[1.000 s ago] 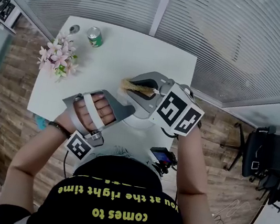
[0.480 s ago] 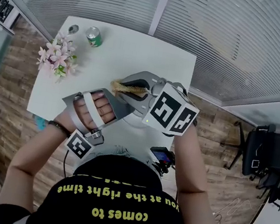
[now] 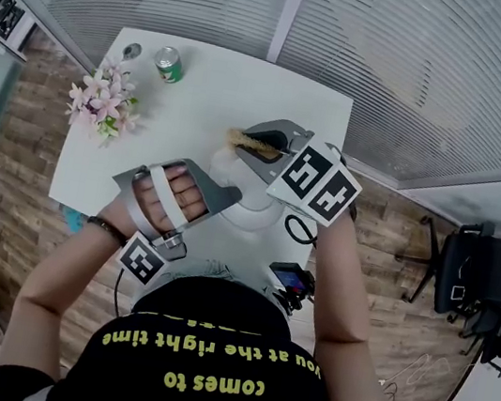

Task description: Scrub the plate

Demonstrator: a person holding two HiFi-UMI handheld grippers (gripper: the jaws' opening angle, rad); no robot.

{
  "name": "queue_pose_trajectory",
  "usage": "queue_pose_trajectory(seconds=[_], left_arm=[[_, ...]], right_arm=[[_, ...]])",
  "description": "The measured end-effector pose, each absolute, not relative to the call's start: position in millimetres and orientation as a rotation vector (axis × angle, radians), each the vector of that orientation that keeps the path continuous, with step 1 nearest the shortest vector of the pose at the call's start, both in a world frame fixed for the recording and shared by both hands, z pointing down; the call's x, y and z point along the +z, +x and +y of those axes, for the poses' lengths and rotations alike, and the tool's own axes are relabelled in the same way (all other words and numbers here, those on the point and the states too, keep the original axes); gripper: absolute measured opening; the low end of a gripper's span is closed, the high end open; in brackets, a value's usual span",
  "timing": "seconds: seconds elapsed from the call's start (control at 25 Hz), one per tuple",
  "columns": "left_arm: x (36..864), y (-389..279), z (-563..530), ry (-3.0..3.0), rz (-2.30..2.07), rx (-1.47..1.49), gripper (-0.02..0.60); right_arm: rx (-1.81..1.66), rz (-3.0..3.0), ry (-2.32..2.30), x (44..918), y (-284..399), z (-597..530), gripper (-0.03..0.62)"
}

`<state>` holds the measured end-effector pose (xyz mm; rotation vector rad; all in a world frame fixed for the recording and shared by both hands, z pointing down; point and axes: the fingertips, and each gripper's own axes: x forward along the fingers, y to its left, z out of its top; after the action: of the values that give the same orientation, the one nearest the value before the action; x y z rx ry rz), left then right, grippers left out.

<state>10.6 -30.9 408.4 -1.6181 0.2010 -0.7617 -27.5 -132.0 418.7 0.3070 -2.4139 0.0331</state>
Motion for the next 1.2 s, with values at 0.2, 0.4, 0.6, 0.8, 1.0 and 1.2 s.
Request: queue_pose_trajectory(seconds=[0.2,0.4,0.6,0.8,1.0,1.2], left_arm=[[407,8,-35,-1.625,0.223,-0.769,0.020],[408,1,-44,-1.651,0.266,-0.786,0.020],[407,-7,-57,-1.729,0.349,-0.800,0.020],[420,-24,-78,-1.870,0.520,-0.845,0.020],[414,-37,-99,-2.112,0.756,-0.798,0.020],[394,-57,-122,-2.338,1.028,-0.677,0.020]], right_arm=[[0.103,-2.372,0.383,435,1,-142,0.057],[0.182,-2.395,0.447,441,19,-145,0.057],[0.269,-2.458,0.539,443,35,-146,0.057],[0.342,-2.552,0.684,442,48,-149,0.057],[0.331,-2.607,0.856,434,60,-154,0.057],[0.270,-2.646,0.998,421,68,-156,0.057]])
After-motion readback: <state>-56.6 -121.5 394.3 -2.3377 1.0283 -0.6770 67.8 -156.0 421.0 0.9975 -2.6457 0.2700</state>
